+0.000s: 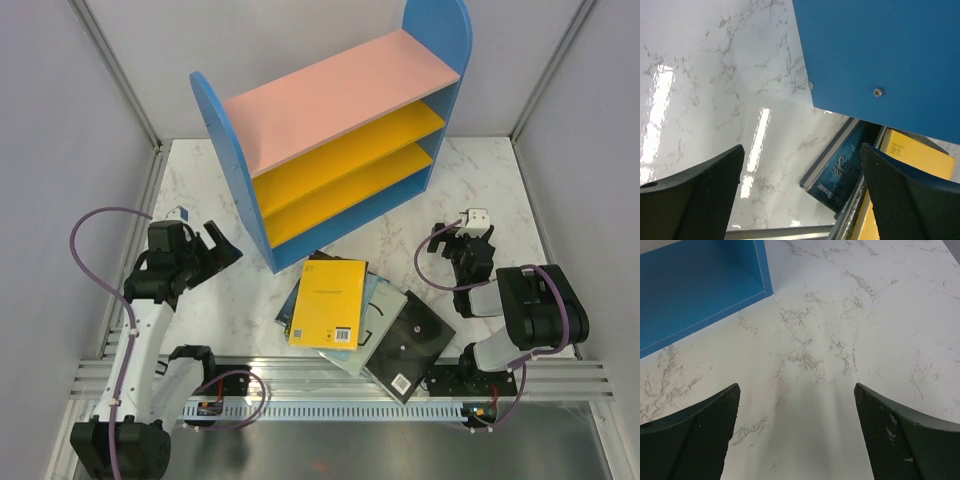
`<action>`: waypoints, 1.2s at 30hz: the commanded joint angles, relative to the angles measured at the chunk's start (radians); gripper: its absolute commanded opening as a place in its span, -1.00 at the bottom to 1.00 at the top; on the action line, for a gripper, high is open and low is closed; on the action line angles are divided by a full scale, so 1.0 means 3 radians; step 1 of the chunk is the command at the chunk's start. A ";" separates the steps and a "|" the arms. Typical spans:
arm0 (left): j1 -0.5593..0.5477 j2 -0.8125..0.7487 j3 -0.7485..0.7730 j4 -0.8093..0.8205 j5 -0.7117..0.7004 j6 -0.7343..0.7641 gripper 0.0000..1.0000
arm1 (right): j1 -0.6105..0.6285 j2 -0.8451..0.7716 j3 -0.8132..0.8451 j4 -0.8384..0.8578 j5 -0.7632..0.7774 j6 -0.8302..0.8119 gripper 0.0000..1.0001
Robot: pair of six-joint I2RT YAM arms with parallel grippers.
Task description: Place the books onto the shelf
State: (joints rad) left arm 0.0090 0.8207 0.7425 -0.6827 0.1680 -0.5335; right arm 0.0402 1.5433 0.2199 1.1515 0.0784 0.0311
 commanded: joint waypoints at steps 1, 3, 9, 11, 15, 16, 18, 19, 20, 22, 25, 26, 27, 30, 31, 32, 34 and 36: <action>0.0001 -0.0077 0.0326 -0.0562 0.0221 -0.0313 1.00 | 0.0004 -0.0011 0.0075 0.0160 -0.0077 0.0029 0.96; 0.0006 -0.0062 0.0464 -0.0669 0.0395 -0.0201 1.00 | 0.0004 -0.0005 0.0085 0.0145 -0.0077 0.0029 0.96; 0.0006 0.0030 0.0874 -0.1242 0.0738 -0.0144 1.00 | 0.0045 -0.0689 0.0595 -0.1367 0.0096 0.0044 0.96; 0.0006 -0.0036 0.0818 -0.1293 0.0825 -0.0068 1.00 | 0.0060 -0.1012 0.1124 -0.2055 0.0006 0.0126 0.96; 0.0006 -0.0128 0.0588 -0.1294 0.1030 -0.0185 1.00 | 0.0086 -0.1431 0.1823 -0.3706 -0.0138 0.0616 0.96; 0.0001 -0.0133 0.0547 -0.1294 0.1071 -0.0236 1.00 | 0.0106 -0.1640 0.1884 -0.3832 -0.0199 0.0734 0.96; 0.0001 -0.0133 0.0435 -0.1294 0.1102 -0.0231 1.00 | 0.0259 -0.1876 0.2012 -0.4220 -0.0256 0.0965 0.96; 0.0006 -0.0153 0.0409 -0.1288 0.1152 -0.0191 1.00 | 0.0563 -0.2100 0.2068 -0.4318 -0.0226 0.0960 0.96; 0.0006 -0.0184 0.0368 -0.1278 0.1158 -0.0180 0.99 | 0.0764 -0.2203 0.2231 -0.4456 -0.0134 0.0930 0.96; 0.0006 -0.0322 0.0337 -0.1263 0.1168 -0.0119 1.00 | 0.1299 -0.2468 0.2431 -0.5002 0.0198 0.0980 0.96; 0.0006 -0.0486 0.0261 -0.1207 0.1290 -0.0088 1.00 | 0.1461 -0.2907 0.2550 -0.5581 0.0351 0.1530 0.96; 0.0006 -0.0516 0.0169 -0.1176 0.1336 -0.0098 1.00 | 0.1461 -0.3026 0.2479 -0.5860 0.0610 0.2100 0.96; 0.0006 -0.0547 0.0103 -0.1125 0.1443 -0.0113 1.00 | 0.1461 -0.3149 0.2422 -0.6587 0.0886 0.2834 0.96; -0.0085 -0.0660 -0.0118 -0.0926 0.1551 -0.0236 1.00 | 0.1456 -0.3579 0.1968 -0.6253 0.0073 0.2739 0.91; -0.0091 -0.0680 -0.0148 -0.0895 0.1587 -0.0277 1.00 | 0.1456 -0.3569 0.1921 -0.6323 -0.0050 0.3008 0.92; -0.0101 -0.0695 -0.0194 -0.0819 0.1592 -0.0303 1.00 | 0.1456 -0.3544 0.1799 -0.6379 -0.0279 0.3096 0.93; -0.0162 -0.0731 -0.0286 -0.0696 0.1649 -0.0394 1.00 | 0.1456 -0.3422 0.1661 -0.6339 -0.0653 0.3204 0.93; -0.0270 -0.0721 -0.0343 -0.0502 0.1613 -0.0476 0.94 | 0.1456 -0.3335 0.1487 -0.6262 -0.1002 0.3195 0.89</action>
State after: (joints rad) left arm -0.0406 0.6140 0.6552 -0.9478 0.5903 -0.6048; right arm 0.4740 0.4923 0.7250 -0.6704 -0.0158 0.8757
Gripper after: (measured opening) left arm 0.985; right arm 0.953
